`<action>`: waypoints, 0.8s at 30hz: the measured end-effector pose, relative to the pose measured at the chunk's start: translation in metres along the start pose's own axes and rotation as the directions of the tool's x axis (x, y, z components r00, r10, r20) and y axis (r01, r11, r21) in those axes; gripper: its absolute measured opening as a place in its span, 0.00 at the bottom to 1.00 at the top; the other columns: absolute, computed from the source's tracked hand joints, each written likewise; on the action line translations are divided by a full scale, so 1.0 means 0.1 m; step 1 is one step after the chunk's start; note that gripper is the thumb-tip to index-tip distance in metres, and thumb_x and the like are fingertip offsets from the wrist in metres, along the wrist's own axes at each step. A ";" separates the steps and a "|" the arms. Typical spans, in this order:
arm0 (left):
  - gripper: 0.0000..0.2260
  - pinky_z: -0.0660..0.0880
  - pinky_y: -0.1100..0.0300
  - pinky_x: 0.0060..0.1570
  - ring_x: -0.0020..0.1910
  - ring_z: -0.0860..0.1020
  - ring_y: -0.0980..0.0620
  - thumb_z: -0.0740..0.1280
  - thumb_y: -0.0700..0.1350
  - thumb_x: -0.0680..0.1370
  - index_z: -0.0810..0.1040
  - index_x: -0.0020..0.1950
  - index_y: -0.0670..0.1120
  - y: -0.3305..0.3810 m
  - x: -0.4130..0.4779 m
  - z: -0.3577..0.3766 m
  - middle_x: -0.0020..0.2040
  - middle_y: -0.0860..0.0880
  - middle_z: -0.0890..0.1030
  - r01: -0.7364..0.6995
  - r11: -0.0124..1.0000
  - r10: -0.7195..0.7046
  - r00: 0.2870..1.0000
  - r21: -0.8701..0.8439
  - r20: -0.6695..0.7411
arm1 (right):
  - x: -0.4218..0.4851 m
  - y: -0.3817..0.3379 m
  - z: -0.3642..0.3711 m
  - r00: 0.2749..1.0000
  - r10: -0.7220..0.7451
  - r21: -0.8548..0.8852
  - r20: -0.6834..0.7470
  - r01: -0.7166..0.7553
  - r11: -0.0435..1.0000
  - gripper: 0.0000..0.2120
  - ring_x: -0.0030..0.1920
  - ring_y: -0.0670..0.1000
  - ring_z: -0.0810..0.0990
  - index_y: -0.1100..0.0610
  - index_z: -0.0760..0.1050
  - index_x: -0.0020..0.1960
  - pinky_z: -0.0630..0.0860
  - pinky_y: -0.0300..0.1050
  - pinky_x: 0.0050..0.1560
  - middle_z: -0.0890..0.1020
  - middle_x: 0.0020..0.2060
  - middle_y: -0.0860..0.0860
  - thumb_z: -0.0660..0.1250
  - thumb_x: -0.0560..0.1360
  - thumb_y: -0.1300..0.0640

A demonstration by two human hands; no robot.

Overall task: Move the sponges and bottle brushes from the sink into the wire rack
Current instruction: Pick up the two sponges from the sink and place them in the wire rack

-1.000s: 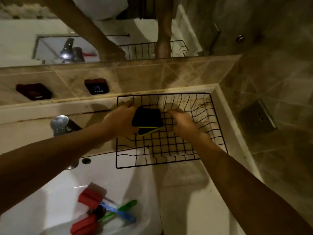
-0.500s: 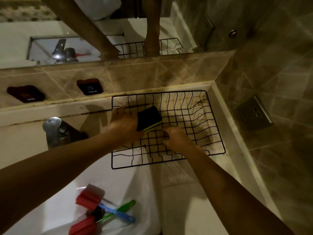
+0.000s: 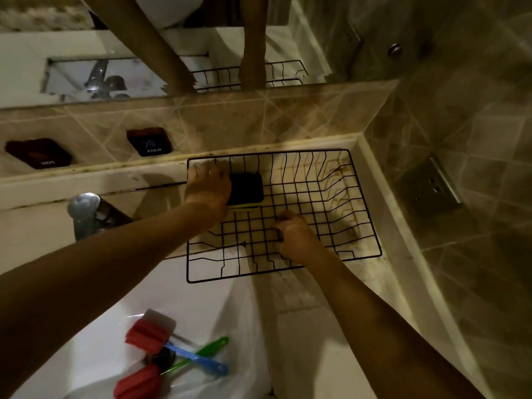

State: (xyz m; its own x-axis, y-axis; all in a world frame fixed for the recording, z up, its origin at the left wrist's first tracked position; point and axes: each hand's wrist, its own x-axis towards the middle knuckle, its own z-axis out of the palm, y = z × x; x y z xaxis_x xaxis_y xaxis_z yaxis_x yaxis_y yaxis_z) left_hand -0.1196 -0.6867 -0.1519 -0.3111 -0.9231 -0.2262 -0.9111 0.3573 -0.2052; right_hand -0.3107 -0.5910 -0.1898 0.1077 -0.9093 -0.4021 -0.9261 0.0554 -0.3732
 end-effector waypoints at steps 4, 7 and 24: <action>0.38 0.63 0.43 0.64 0.63 0.65 0.37 0.74 0.52 0.65 0.63 0.69 0.40 -0.04 -0.01 0.02 0.65 0.38 0.68 0.005 0.998 -0.004 1.000 0.062 -0.013 | 0.00 -0.02 0.00 1.000 0.012 -0.006 0.012 -0.012 1.000 0.25 0.73 0.58 0.62 0.56 0.72 0.69 0.67 0.46 0.72 0.63 0.74 0.54 0.71 0.73 0.61; 0.37 0.64 0.43 0.62 0.61 0.67 0.38 0.74 0.57 0.64 0.66 0.67 0.42 -0.06 -0.01 0.01 0.64 0.38 0.70 -0.013 0.996 0.016 0.999 0.085 -0.035 | -0.01 -0.02 0.00 1.000 0.000 0.005 0.017 0.000 1.000 0.24 0.71 0.59 0.64 0.56 0.73 0.68 0.68 0.47 0.70 0.65 0.73 0.56 0.71 0.73 0.60; 0.12 0.75 0.60 0.35 0.42 0.75 0.53 0.62 0.55 0.75 0.70 0.54 0.51 -0.68 -2.22 -0.01 0.51 0.49 0.77 -0.282 0.873 0.226 0.957 -0.399 -0.181 | -1.07 -1.24 0.10 0.951 -0.300 0.174 -0.071 0.308 0.935 0.05 0.40 0.41 0.76 0.51 0.79 0.51 0.73 0.36 0.41 0.77 0.41 0.43 0.67 0.77 0.55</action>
State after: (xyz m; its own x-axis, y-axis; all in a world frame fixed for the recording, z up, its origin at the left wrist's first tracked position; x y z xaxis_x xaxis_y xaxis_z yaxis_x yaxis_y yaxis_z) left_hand 0.0111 -0.5065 -0.0864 -0.5530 -0.8283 -0.0906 -0.8152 0.5153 0.2643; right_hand -0.2041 -0.4965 -0.1088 0.3549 -0.9108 -0.2110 -0.7698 -0.1565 -0.6188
